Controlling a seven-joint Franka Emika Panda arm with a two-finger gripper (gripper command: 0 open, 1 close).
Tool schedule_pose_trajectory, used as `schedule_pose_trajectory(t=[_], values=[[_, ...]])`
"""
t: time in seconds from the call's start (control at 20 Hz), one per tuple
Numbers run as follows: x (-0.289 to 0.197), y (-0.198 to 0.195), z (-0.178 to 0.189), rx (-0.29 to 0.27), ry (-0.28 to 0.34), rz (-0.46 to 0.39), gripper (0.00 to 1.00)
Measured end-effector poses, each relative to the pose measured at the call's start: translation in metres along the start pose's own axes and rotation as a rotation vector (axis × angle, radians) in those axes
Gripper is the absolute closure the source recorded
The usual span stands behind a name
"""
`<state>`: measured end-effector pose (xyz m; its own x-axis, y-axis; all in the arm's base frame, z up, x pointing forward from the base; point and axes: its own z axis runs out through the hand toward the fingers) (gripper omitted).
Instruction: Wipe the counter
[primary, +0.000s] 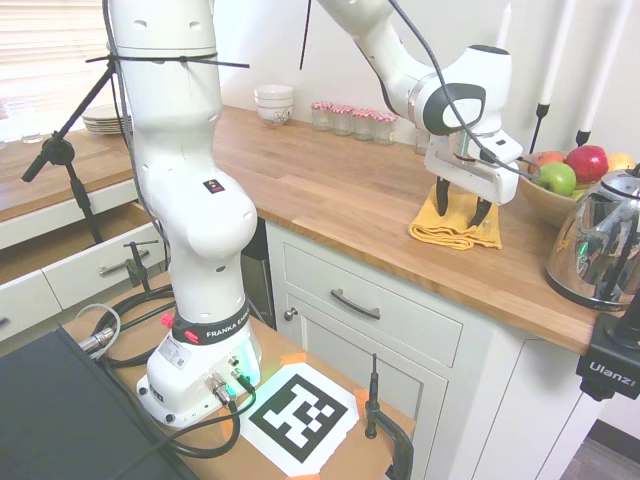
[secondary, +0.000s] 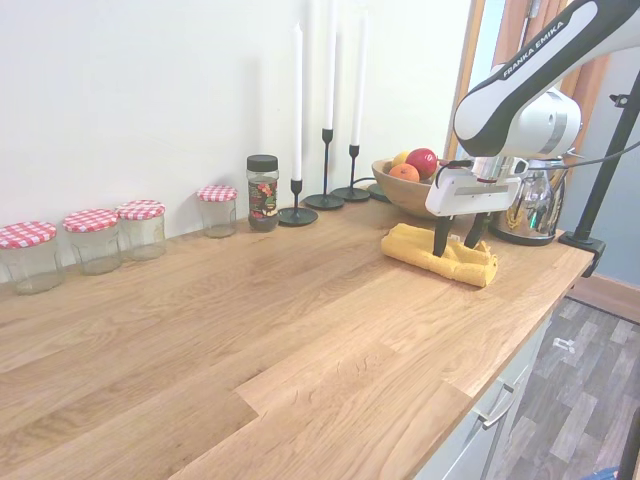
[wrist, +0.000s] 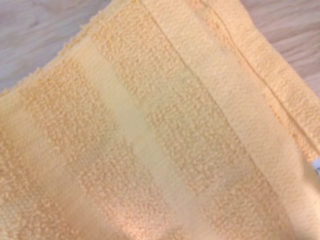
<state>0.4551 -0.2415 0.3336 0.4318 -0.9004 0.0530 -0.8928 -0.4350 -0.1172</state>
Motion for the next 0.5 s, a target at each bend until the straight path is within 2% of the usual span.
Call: schedule_pose_trajectory(t=[0.5], values=[[0.0033,0.0036,0.0027,0.013,-0.012,0.015,1.0]])
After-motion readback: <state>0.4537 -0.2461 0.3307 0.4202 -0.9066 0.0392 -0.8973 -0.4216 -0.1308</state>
